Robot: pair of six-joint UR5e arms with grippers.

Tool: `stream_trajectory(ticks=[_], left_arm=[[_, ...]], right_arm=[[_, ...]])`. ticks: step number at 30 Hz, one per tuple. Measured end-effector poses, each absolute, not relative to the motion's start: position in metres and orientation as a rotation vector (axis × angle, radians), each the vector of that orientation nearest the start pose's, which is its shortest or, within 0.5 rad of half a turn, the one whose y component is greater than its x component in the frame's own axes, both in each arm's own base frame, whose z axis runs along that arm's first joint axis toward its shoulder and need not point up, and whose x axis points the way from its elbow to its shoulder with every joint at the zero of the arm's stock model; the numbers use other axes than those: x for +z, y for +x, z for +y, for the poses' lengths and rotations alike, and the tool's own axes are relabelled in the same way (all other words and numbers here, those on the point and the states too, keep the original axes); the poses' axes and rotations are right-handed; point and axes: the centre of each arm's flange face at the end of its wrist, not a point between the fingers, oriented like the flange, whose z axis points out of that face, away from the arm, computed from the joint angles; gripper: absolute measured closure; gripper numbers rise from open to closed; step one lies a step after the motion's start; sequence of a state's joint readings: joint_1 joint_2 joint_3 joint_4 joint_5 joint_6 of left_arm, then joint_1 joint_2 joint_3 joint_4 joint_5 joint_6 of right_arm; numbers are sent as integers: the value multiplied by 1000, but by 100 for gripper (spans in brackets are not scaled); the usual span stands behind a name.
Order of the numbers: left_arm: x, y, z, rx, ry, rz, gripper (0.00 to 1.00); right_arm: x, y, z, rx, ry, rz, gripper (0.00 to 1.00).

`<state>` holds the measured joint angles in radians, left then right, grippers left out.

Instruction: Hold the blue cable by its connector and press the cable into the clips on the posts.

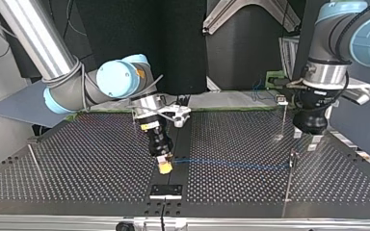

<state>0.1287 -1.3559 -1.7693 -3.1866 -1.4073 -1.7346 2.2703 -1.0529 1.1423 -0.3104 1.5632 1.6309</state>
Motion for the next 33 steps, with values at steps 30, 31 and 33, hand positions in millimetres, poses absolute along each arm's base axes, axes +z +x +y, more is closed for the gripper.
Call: stream_trajectory(ticks=[30, 31, 33], left_arm=[[484, 410, -115, -164, -50, 1588, 0], [483, 410, -115, -163, -51, 1588, 0], [483, 410, -115, -160, -55, 1590, 0]], right_arm=[[420, 568, -463, 1901, 1485, -735, 100], [420, 568, -463, 1900, 1485, -735, 100], [420, 568, -463, 1900, 1485, -735, 100]])
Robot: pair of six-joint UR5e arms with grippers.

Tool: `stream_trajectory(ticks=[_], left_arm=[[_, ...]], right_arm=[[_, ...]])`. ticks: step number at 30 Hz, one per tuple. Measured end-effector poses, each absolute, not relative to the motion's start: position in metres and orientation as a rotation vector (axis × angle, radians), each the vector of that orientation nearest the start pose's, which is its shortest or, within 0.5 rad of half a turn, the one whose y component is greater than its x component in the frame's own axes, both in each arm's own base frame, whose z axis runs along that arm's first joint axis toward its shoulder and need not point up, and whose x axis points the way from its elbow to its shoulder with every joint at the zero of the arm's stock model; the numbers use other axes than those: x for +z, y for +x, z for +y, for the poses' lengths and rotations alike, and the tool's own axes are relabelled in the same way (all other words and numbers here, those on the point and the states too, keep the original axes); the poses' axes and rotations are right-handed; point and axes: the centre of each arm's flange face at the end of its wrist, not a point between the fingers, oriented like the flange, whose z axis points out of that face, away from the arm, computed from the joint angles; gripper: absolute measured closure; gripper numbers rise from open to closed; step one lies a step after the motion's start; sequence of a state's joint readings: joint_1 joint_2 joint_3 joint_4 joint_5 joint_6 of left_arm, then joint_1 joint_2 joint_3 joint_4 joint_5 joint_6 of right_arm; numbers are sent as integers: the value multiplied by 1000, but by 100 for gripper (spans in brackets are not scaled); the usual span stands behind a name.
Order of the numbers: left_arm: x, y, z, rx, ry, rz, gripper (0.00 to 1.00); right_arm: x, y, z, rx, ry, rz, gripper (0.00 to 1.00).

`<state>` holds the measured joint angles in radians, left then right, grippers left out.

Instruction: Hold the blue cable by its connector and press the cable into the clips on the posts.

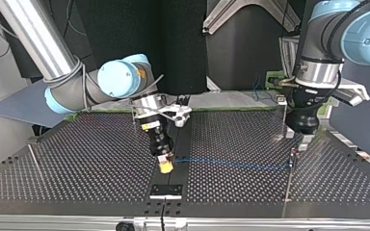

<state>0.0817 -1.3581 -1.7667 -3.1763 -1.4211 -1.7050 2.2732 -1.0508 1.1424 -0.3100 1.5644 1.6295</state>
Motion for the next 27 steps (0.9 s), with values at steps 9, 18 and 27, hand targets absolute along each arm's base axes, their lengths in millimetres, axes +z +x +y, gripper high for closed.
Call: stream_trajectory(ticks=[9, 18, 27], left_arm=[[481, 409, -114, -150, -67, 1602, 0], [480, 407, -116, -136, -67, 1607, 0], [477, 406, -119, -141, -67, 1610, 0]], right_arm=[[419, 568, -463, 1896, 1490, -733, 100], [416, 570, -459, 1891, 1500, -734, 100], [416, 572, -456, 1891, 1504, -735, 100]])
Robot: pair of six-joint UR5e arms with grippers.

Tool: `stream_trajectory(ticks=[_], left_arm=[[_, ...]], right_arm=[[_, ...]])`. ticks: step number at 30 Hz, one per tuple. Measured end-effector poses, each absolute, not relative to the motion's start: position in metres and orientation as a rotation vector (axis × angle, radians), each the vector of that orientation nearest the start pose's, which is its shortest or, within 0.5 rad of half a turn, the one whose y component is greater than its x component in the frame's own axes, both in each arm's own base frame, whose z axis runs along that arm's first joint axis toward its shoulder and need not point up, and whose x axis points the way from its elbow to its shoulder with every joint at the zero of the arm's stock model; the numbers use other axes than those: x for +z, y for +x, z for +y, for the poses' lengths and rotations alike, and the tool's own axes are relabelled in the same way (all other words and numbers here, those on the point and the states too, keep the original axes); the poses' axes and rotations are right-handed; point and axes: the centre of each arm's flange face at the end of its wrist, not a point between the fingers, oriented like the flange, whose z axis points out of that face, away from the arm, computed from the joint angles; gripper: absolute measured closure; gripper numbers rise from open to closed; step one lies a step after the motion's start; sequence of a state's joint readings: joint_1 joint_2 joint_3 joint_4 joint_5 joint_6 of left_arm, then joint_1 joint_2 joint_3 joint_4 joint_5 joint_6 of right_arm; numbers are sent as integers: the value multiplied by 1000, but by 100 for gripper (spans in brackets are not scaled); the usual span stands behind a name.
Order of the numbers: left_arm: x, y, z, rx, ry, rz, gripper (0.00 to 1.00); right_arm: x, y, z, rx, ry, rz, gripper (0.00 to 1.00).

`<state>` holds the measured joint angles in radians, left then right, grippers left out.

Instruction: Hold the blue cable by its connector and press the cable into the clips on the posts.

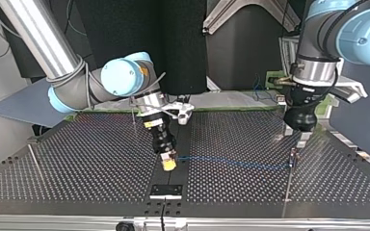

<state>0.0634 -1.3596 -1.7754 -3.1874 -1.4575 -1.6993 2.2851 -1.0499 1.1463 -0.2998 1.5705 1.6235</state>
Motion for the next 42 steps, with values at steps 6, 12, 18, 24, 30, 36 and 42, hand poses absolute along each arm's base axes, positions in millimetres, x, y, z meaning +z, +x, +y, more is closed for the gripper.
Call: stream_trajectory(ticks=[6, 12, 18, 24, 30, 36, 42], left_arm=[[477, 407, -120, -142, -67, 1608, 0], [475, 404, -121, -108, -75, 1623, 0], [474, 402, -121, -68, -87, 1629, 0], [474, 401, -124, -72, -83, 1628, 0], [475, 401, -127, -78, -74, 1618, 0], [475, 404, -131, -55, -30, 1605, 0], [470, 408, -137, -14, 21, 1622, 0]], right_arm=[[415, 573, -455, 1888, 1509, -738, 100], [412, 572, -455, 1880, 1515, -745, 100], [410, 571, -455, 1872, 1518, -752, 100], [408, 567, -459, 1860, 1520, -763, 100], [404, 562, -464, 1843, 1521, -770, 100], [404, 560, -466, 1835, 1517, -769, 100], [403, 559, -467, 1834, 1513, -770, 100]])
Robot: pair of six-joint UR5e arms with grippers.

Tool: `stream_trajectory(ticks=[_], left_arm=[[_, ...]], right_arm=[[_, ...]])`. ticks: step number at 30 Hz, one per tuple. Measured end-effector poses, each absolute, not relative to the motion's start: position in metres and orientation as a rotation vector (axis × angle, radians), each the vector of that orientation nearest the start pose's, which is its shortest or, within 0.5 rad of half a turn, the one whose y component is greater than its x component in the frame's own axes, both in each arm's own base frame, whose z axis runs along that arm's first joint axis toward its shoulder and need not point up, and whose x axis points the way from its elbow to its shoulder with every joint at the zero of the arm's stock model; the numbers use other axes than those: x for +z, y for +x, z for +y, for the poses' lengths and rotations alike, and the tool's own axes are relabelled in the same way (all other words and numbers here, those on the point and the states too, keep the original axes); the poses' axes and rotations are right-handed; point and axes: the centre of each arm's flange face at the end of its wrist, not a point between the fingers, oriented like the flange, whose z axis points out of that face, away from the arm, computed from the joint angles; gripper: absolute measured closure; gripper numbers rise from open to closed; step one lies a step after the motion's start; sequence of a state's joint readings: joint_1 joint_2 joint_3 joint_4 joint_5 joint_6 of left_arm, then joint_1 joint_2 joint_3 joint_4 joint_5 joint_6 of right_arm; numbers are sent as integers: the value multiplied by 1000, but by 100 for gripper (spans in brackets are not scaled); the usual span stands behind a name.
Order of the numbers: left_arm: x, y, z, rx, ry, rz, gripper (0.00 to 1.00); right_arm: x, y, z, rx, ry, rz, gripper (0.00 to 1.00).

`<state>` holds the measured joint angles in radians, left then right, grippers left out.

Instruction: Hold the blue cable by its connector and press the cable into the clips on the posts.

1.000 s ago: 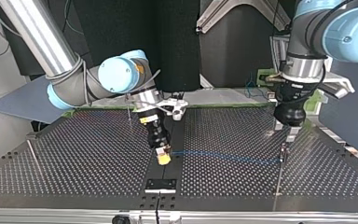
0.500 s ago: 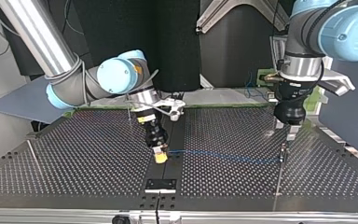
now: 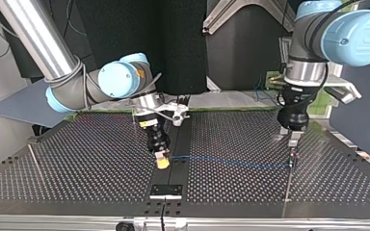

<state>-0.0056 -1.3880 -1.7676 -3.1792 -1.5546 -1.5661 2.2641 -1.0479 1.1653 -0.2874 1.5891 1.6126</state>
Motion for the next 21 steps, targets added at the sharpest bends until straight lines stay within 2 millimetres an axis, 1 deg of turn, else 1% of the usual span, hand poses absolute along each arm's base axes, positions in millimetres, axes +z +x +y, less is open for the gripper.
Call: stream_trajectory(ticks=[4, 7, 17, 21], left_arm=[[469, 413, -143, 11, 56, 1626, 0], [474, 417, -151, 14, 75, 1611, 0], [484, 445, -191, -8, 61, 1568, 0], [477, 453, -207, -21, 47, 1571, 0]], right_arm=[[403, 560, -467, 1835, 1513, -770, 100], [403, 560, -466, 1837, 1513, -770, 100], [402, 561, -466, 1840, 1518, -770, 100], [402, 561, -466, 1840, 1518, -772, 100]])
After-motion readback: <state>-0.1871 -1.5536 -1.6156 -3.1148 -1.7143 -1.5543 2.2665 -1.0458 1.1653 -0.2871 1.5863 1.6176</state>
